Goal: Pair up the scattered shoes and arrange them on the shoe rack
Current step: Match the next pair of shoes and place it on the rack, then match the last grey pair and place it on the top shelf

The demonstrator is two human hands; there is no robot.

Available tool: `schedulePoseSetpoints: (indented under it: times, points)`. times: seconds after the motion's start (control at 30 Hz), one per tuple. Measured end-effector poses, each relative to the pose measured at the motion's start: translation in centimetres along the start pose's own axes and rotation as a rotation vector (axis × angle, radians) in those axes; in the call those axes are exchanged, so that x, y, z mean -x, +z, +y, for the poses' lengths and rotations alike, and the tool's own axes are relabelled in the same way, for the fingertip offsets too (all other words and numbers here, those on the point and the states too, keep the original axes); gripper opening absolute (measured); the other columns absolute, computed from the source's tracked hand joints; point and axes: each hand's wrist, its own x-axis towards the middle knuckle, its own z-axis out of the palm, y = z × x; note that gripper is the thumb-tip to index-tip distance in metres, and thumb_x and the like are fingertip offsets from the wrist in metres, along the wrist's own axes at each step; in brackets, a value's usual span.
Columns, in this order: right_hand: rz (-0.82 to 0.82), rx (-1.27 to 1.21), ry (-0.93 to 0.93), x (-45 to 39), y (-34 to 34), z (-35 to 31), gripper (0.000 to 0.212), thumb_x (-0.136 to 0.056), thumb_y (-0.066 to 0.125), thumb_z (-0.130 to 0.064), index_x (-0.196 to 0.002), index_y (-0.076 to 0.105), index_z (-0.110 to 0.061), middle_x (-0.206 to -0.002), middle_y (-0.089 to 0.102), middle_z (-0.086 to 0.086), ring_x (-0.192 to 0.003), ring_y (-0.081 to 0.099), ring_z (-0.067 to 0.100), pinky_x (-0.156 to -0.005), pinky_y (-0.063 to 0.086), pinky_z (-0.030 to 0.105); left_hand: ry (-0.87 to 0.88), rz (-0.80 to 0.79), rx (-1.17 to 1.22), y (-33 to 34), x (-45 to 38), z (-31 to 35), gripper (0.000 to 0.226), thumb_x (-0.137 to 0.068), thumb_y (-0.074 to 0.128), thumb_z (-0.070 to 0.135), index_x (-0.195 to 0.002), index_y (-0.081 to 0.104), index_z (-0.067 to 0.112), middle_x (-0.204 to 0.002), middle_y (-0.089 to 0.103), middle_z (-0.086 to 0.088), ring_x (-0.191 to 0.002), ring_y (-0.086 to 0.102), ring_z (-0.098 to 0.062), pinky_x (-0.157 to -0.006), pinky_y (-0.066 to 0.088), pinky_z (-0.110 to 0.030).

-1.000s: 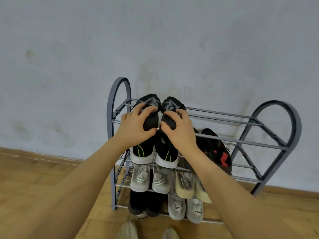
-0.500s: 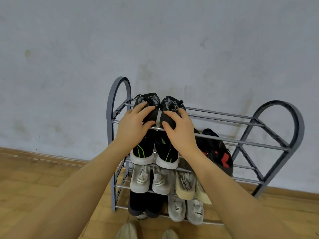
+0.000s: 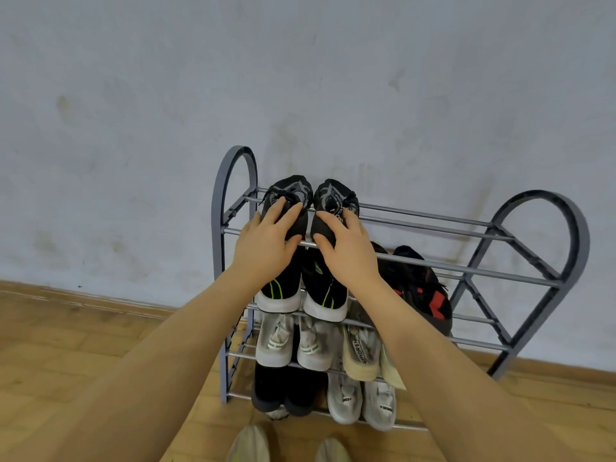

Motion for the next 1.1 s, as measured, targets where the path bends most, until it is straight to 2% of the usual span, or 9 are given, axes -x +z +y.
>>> schedulePoseSetpoints:
  times: [0.13,0.23,0.37,0.5,0.7,0.9,1.0,1.1]
  points:
    - [-0.035,0.061,0.022,1.3,-0.7,-0.6,0.053,-0.096,0.045,-0.039,-0.145,0.024,-0.041,-0.156,0.013,0.012,-0.138,0.019,0.039,-0.110,0.026,0.052,-0.028,-0.135,-0.087,-0.7,-0.2,0.6,0.062,-0.095,0.043,0.036,-0.148,0.009,0.034,-0.157,0.008,-0.004,-0.138,0.017,-0.040,-0.107,0.028,-0.054]
    - [0.028,0.079,-0.016,3.5,-1.1,-0.9,0.055,-0.096,0.046,-0.037,-0.146,0.022,-0.039,-0.157,0.011,0.011,-0.141,0.013,0.034,-0.111,0.017,0.049,-0.010,-0.040,-0.037,-1.7,1.5,1.6,0.062,-0.094,0.047,0.032,-0.147,0.016,0.031,-0.156,0.014,-0.009,-0.136,0.020,-0.042,-0.106,0.029,-0.055]
    - [0.141,-0.013,-0.020,6.7,-0.7,-1.0,0.047,-0.094,0.050,-0.032,-0.140,0.040,-0.027,-0.149,0.031,0.010,-0.135,0.026,0.030,-0.107,0.022,0.047,-0.034,0.036,0.046,-2.4,5.8,2.8,0.056,-0.093,0.050,0.028,-0.145,0.030,0.022,-0.151,0.027,-0.013,-0.135,0.025,-0.039,-0.106,0.028,-0.051]
    - [0.187,-0.037,-0.070,10.5,1.3,-0.6,0.039,-0.092,0.049,-0.032,-0.129,0.055,-0.020,-0.127,0.053,0.006,-0.116,0.045,0.028,-0.095,0.032,0.041,-0.047,0.020,0.032,-1.6,11.2,2.8,0.051,-0.092,0.052,0.026,-0.140,0.038,0.016,-0.145,0.037,-0.011,-0.129,0.033,-0.037,-0.102,0.029,-0.050]
    - [-0.039,-0.114,-0.019,18.7,7.8,1.9,0.035,-0.096,0.047,-0.031,-0.128,0.054,-0.020,-0.122,0.054,0.002,-0.114,0.047,0.026,-0.097,0.038,0.042,-0.177,-0.200,-0.023,4.1,20.6,0.6,0.045,-0.093,0.048,0.031,-0.136,0.042,0.018,-0.140,0.041,-0.007,-0.125,0.036,-0.035,-0.100,0.030,-0.048]
    - [-0.375,-0.153,0.110,25.5,16.8,5.9,0.037,-0.096,0.047,-0.032,-0.130,0.053,-0.021,-0.123,0.053,0.001,-0.108,0.053,0.026,-0.094,0.043,0.048,-0.335,-0.454,-0.002,11.8,29.5,-3.2,0.046,-0.094,0.044,0.034,-0.138,0.038,0.023,-0.141,0.040,-0.005,-0.124,0.038,-0.035,-0.097,0.030,-0.044]
    - [-0.525,-0.120,0.161,27.9,20.5,7.6,0.039,-0.097,0.044,-0.035,-0.133,0.049,-0.025,-0.132,0.048,-0.001,-0.117,0.050,0.024,-0.098,0.040,0.049,-0.447,-0.585,-0.005,15.5,32.6,-5.3,0.047,-0.094,0.043,0.036,-0.139,0.036,0.025,-0.138,0.041,-0.006,-0.121,0.039,-0.035,-0.098,0.028,-0.042]
    - [-0.681,-0.114,0.200,30.1,23.9,8.9,0.043,-0.097,0.039,-0.042,-0.138,0.041,-0.030,-0.143,0.040,-0.002,-0.131,0.039,0.023,-0.106,0.032,0.049,-0.549,-0.686,-0.009,18.8,35.6,-6.6,0.050,-0.093,0.042,0.041,-0.141,0.033,0.025,-0.141,0.038,-0.006,-0.125,0.035,-0.034,-0.102,0.027,-0.045]
